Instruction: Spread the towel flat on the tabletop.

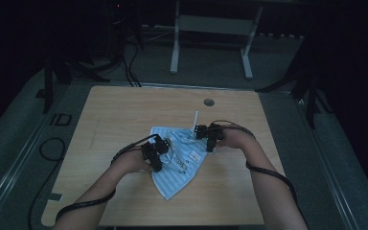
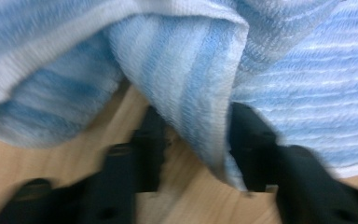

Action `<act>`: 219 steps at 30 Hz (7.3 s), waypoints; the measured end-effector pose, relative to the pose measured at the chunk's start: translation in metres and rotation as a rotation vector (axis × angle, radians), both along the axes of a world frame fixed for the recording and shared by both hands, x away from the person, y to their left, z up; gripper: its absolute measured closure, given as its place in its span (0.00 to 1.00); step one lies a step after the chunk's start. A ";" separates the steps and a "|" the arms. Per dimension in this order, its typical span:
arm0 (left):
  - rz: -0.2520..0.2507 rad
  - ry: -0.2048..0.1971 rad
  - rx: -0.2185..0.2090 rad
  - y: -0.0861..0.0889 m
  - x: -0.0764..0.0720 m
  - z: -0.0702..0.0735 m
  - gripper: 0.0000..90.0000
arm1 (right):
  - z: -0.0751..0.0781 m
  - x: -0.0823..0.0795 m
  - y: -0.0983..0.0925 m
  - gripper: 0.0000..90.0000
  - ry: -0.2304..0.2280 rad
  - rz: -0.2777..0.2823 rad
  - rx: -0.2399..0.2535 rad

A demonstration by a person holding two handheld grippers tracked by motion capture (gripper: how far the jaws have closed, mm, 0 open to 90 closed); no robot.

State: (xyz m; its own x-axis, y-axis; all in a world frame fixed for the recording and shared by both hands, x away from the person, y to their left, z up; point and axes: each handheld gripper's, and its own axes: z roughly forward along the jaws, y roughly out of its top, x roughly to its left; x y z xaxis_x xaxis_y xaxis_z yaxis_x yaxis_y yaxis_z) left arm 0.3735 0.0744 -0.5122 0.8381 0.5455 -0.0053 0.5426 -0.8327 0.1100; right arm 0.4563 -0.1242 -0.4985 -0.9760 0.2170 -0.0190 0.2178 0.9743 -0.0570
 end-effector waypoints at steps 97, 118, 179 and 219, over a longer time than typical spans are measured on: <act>0.026 0.005 -0.161 0.006 -0.029 0.006 0.88 | -0.005 0.007 -0.085 0.85 -0.111 -0.340 -0.033; 0.035 -0.005 -0.204 0.009 -0.027 0.009 0.57 | 0.015 -0.103 -0.051 0.65 -0.058 -0.084 0.178; -0.101 -0.073 -0.116 -0.095 0.042 -0.006 0.92 | -0.009 -0.130 -0.130 0.97 0.123 -0.100 -0.014; -0.100 -0.088 -0.070 -0.047 0.010 0.028 0.71 | 0.026 -0.091 -0.091 1.00 -0.035 -0.078 0.086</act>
State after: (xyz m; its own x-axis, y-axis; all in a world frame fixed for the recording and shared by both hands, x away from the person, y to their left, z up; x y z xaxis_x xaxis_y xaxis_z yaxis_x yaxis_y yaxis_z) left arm 0.3834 0.0276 -0.4845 0.8872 0.4599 0.0361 0.4428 -0.8709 0.2130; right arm 0.3652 -0.2152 -0.4725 -0.9550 0.2949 -0.0307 0.2938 0.9552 0.0352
